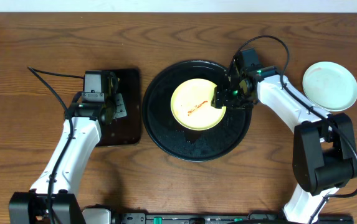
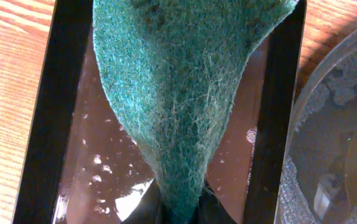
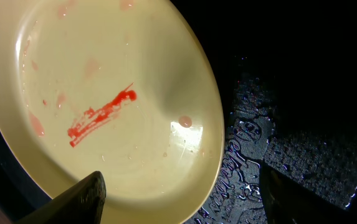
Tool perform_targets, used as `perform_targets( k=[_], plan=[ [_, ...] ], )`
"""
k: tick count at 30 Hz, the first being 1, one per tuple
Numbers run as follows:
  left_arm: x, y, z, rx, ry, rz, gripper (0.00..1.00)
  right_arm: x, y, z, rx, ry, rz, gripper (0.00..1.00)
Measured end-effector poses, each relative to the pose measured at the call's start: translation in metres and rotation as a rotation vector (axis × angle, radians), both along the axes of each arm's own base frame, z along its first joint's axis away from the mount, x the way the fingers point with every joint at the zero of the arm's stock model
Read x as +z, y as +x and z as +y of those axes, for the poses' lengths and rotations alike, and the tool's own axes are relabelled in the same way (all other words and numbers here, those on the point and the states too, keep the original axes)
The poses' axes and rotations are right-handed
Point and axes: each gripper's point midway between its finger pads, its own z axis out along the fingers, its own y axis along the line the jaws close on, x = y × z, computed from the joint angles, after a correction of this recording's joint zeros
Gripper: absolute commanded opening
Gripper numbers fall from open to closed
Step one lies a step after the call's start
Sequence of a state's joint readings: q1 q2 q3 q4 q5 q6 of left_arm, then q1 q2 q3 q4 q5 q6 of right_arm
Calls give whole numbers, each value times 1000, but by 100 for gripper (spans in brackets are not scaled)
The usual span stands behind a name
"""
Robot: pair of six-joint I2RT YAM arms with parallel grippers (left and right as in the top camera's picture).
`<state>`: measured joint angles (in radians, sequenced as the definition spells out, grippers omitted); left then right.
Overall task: Clean dirty plates on tray and stack at the side
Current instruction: 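Bring the sponge over onto the yellow plate with the left gripper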
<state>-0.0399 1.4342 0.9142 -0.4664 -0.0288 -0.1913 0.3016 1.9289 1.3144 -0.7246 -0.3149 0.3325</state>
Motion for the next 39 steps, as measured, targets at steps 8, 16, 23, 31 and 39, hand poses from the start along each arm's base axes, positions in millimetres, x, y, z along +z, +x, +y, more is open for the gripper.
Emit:
perform_targets(
  k=[8, 16, 23, 31, 39],
  plan=[
    [0, 0, 0, 0, 0, 1, 7, 0, 0, 0, 0, 0, 0, 77],
    [0, 0, 0, 0, 0, 1, 7, -1, 1, -2, 0, -11, -4, 77],
    [0, 0, 0, 0, 0, 2, 8, -2, 3, -8, -5, -48, -17, 50],
    [0, 0, 0, 0, 0, 2, 7, -4, 8, -15, -13, -94, -42, 54],
    [0, 0, 0, 0, 0, 2, 7, 1, 32, -14, 18, -110, -160, 50]
  ],
)
